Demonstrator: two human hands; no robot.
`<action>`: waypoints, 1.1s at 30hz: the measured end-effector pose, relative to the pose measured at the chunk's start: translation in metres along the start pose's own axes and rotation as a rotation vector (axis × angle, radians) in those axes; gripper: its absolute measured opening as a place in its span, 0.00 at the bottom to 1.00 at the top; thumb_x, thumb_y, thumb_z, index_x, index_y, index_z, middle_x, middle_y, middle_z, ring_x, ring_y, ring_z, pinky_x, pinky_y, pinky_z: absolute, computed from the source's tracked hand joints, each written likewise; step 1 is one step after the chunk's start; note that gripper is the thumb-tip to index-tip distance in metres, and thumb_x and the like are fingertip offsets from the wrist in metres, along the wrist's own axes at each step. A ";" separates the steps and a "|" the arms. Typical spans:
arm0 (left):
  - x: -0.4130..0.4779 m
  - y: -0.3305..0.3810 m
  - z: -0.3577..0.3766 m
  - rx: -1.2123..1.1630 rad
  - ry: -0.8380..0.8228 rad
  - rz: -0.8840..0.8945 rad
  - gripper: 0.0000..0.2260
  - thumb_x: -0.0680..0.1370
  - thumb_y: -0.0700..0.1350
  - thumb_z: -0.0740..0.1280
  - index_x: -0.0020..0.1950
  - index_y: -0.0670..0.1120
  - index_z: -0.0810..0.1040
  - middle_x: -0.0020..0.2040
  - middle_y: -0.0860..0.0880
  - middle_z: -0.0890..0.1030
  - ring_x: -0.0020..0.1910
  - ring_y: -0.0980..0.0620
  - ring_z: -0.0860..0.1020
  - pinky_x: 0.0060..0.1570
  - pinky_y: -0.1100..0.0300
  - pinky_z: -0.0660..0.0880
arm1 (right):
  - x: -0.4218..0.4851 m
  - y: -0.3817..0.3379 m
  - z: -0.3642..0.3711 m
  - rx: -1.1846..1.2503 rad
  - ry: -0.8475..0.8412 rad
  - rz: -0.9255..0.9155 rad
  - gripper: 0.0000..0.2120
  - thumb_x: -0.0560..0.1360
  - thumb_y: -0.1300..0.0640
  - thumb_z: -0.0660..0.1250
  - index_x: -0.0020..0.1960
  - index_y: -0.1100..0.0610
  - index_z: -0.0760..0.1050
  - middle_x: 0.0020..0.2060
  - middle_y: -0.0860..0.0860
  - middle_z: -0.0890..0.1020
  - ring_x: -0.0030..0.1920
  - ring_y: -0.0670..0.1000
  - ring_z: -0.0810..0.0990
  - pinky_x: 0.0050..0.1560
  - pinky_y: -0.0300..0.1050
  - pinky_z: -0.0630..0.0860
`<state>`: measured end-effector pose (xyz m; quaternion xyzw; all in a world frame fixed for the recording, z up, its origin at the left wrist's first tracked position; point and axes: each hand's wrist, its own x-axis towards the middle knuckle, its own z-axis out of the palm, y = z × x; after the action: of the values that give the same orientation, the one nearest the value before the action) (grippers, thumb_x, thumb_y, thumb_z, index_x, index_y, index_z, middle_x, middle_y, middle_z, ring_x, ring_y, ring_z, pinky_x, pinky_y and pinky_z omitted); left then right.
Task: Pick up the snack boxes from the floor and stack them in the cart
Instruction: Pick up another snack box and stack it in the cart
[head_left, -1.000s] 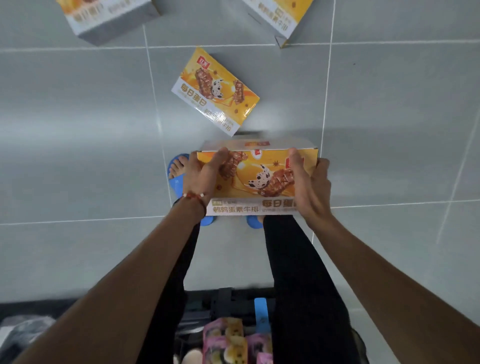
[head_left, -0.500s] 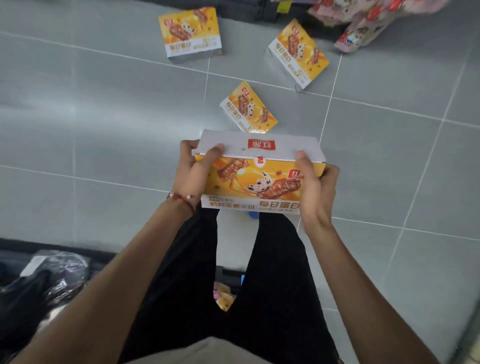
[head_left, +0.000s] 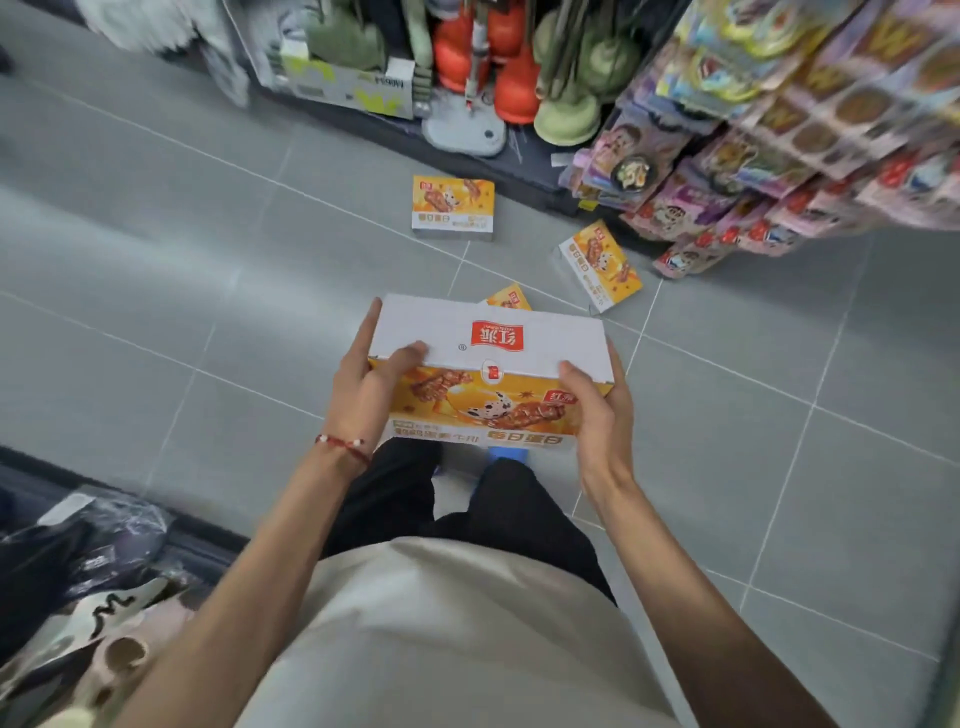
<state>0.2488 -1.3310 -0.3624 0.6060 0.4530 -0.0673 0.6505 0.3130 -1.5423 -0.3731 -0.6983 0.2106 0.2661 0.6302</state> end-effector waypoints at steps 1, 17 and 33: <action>-0.008 0.002 -0.002 -0.027 0.024 0.022 0.31 0.80 0.43 0.70 0.80 0.56 0.63 0.62 0.51 0.83 0.53 0.53 0.85 0.44 0.70 0.79 | -0.003 -0.006 0.000 0.006 -0.022 -0.016 0.30 0.74 0.51 0.72 0.76 0.48 0.72 0.63 0.54 0.85 0.58 0.54 0.87 0.53 0.50 0.84; -0.085 0.001 -0.055 -0.328 0.367 0.134 0.33 0.74 0.54 0.68 0.78 0.61 0.64 0.66 0.54 0.80 0.60 0.52 0.81 0.58 0.56 0.79 | -0.023 -0.073 0.062 -0.209 -0.425 -0.152 0.32 0.72 0.53 0.71 0.76 0.45 0.72 0.58 0.51 0.87 0.54 0.52 0.87 0.46 0.41 0.83; -0.028 0.017 -0.327 -0.540 0.523 0.168 0.34 0.72 0.49 0.70 0.78 0.59 0.66 0.65 0.54 0.82 0.61 0.50 0.82 0.62 0.48 0.78 | -0.078 -0.077 0.363 -0.358 -0.574 -0.242 0.31 0.72 0.50 0.69 0.75 0.44 0.72 0.58 0.46 0.86 0.54 0.45 0.85 0.45 0.35 0.78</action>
<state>0.0770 -1.0615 -0.2842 0.4446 0.5538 0.2646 0.6524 0.2632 -1.1763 -0.2874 -0.7144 -0.1089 0.4076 0.5582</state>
